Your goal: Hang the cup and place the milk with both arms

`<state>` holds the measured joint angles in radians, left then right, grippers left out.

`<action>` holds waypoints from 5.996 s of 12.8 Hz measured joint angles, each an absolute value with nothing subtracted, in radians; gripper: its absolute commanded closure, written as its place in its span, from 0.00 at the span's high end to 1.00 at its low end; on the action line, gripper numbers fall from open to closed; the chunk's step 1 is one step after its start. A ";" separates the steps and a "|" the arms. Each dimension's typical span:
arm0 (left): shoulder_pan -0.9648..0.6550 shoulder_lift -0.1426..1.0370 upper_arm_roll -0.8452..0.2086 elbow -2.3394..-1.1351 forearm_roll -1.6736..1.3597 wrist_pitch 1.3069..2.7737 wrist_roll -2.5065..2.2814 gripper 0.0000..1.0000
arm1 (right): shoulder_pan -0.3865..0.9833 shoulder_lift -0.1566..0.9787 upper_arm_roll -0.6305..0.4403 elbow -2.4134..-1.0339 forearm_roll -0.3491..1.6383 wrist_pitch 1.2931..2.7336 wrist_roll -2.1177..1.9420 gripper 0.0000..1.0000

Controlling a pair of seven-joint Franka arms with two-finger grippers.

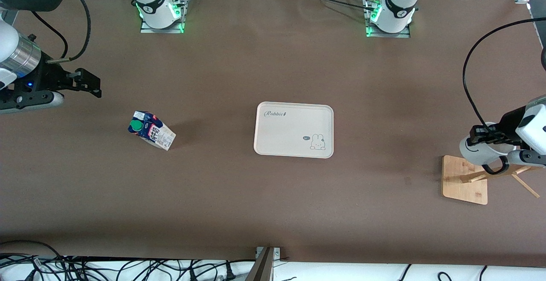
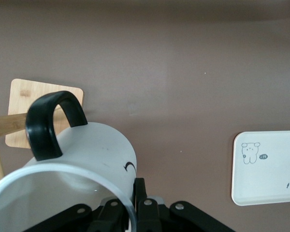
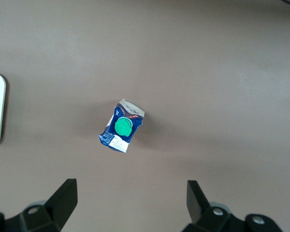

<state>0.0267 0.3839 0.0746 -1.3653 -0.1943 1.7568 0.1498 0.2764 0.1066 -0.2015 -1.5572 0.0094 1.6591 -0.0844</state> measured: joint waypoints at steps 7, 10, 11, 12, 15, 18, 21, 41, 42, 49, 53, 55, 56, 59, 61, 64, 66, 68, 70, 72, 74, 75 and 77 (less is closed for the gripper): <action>0.042 0.402 0.144 -1.366 -0.296 1.769 0.138 0.00 | 0.277 0.107 -0.201 -1.557 0.009 1.659 -0.084 1.00; 0.046 0.402 0.144 -1.366 -0.299 1.769 0.138 0.00 | 0.277 0.107 -0.201 -1.557 0.009 1.659 -0.084 1.00; 0.046 0.402 0.144 -1.366 -0.299 1.769 0.138 0.00 | 0.277 0.107 -0.201 -1.557 0.009 1.659 -0.084 1.00; 0.046 0.402 0.144 -1.366 -0.299 1.769 0.139 0.00 | 0.277 0.107 -0.201 -1.557 0.009 1.660 -0.084 1.00; 0.046 0.402 0.144 -1.366 -0.299 1.769 0.150 0.00 | 0.277 0.107 -0.201 -1.557 0.009 1.660 -0.084 1.00; 0.046 0.410 0.144 -1.366 -0.299 1.796 0.195 0.00 | 0.277 0.107 -0.201 -1.557 0.009 1.660 -0.084 1.00; 0.045 0.418 0.144 -1.366 -0.299 1.828 0.249 0.00 | 0.277 0.107 -0.201 -1.557 0.009 1.660 -0.084 1.00; 0.071 0.415 0.188 -1.388 -0.337 1.754 0.390 1.00 | 0.277 0.107 -0.201 -1.557 0.009 1.677 -0.084 1.00; 0.071 0.411 0.189 -1.386 -0.337 1.723 0.390 1.00 | 0.277 0.107 -0.201 -1.557 0.009 1.677 -0.084 1.00; 0.030 0.333 0.194 -1.320 -0.258 1.443 0.325 1.00 | 0.277 0.107 -0.200 -1.556 0.009 1.681 -0.084 1.00; -0.111 0.298 0.182 -1.311 -0.133 1.410 0.191 1.00 | 0.278 0.107 -0.200 -1.556 0.009 1.681 -0.084 1.00; -0.150 0.297 0.178 -1.311 -0.117 1.409 0.146 1.00 | 0.278 0.107 -0.200 -1.556 0.009 1.681 -0.084 1.00; -0.152 0.295 0.178 -1.309 -0.117 1.409 0.138 1.00 | 0.278 0.107 -0.200 -1.556 0.009 1.681 -0.084 1.00; -0.143 0.272 0.183 -1.306 -0.117 1.409 0.137 1.00 | 0.278 0.107 -0.200 -1.556 0.009 1.681 -0.084 1.00; -0.139 0.239 0.186 -1.293 -0.117 1.405 0.138 1.00 | 0.278 0.107 -0.200 -1.556 0.009 1.681 -0.084 1.00; -0.140 0.175 0.175 -1.282 -0.112 1.379 0.138 1.00 | 0.278 0.107 -0.200 -1.556 0.009 1.681 -0.084 1.00; -0.148 0.170 0.160 -1.283 -0.066 1.354 0.132 1.00 | 0.278 0.107 -0.200 -1.556 0.009 1.681 -0.084 1.00; -0.139 0.173 0.166 -1.286 -0.051 1.352 0.130 1.00 | 0.278 0.107 -0.199 -1.556 0.009 1.681 -0.084 1.00; -0.113 0.156 0.169 -1.316 -0.051 1.375 0.130 1.00 | 0.278 0.107 -0.199 -1.555 0.009 1.682 -0.084 1.00; -0.088 0.118 0.169 -1.380 -0.051 1.413 0.130 1.00 | 0.278 0.107 -0.199 -1.555 0.009 1.682 -0.084 1.00; -0.079 0.088 0.169 -1.420 -0.051 1.419 0.130 1.00 | 0.278 0.107 -0.199 -1.555 0.009 1.682 -0.084 1.00; -0.078 0.076 0.167 -1.438 -0.051 1.419 0.130 1.00 | 0.278 0.107 -0.199 -1.555 0.009 1.682 -0.084 1.00; -0.077 0.050 0.148 -1.477 -0.051 1.419 0.130 1.00 | 0.278 0.107 -0.199 -1.555 0.009 1.682 -0.084 1.00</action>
<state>-0.0770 0.0498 0.1482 -1.4774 -0.0506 1.4192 0.1299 0.2777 0.1071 -0.1992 -1.5554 0.0094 1.6819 -0.0844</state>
